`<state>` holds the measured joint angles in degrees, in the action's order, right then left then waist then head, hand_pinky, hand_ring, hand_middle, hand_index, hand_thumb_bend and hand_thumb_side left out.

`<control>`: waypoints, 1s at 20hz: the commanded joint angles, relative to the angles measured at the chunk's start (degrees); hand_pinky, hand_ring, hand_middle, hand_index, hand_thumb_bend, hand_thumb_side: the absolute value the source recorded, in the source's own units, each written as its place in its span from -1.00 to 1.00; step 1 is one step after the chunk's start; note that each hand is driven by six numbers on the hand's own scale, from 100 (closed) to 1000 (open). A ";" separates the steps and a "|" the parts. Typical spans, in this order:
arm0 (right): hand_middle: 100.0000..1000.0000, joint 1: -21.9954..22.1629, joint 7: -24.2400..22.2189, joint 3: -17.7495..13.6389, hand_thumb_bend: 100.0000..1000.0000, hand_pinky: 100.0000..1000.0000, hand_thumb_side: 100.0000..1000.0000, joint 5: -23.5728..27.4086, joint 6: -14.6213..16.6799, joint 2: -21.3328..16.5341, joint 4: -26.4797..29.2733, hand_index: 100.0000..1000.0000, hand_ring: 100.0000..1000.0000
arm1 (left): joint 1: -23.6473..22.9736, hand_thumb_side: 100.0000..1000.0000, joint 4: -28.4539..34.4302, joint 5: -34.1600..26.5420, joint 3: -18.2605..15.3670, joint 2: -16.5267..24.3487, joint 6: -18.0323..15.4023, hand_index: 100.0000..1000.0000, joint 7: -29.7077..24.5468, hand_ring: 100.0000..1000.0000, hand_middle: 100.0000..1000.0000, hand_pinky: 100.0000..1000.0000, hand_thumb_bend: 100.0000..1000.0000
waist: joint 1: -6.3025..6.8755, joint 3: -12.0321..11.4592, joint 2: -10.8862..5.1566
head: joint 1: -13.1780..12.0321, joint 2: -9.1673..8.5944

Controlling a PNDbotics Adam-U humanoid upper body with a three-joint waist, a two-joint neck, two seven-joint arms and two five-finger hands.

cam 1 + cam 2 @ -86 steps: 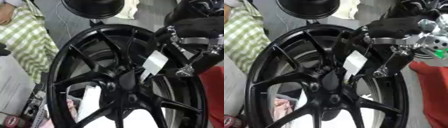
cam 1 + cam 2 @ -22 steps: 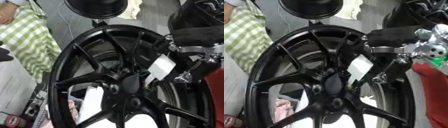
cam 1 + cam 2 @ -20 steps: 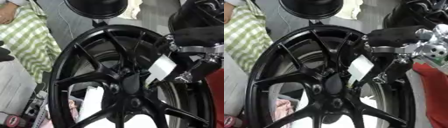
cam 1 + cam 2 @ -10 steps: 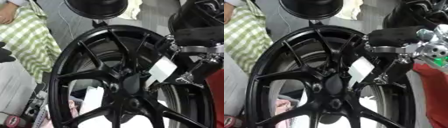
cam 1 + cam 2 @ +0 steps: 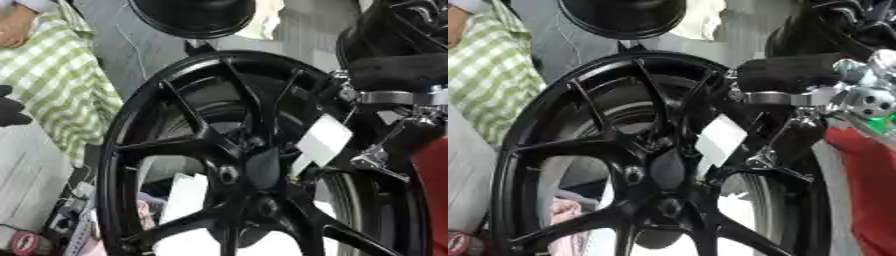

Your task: Pull the pin out of the wheel hub.

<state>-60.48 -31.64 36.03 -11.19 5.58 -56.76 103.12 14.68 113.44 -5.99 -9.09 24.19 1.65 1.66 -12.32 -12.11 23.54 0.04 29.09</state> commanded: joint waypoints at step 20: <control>-0.29 -1.15 2.69 -0.65 -0.46 0.44 -1.00 5.83 -5.82 -1.20 1.48 -0.14 0.34 | -0.06 0.64 1.15 0.44 -0.46 0.55 0.20 0.46 -0.99 0.08 0.06 0.39 -1.00 | 0.57 0.53 -2.33 | -0.48 -0.38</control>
<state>-60.56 -29.24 36.37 -6.28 0.13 -56.74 103.80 14.58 113.44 -5.63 -9.09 24.19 1.91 0.90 -12.32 -11.68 22.96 -0.40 29.09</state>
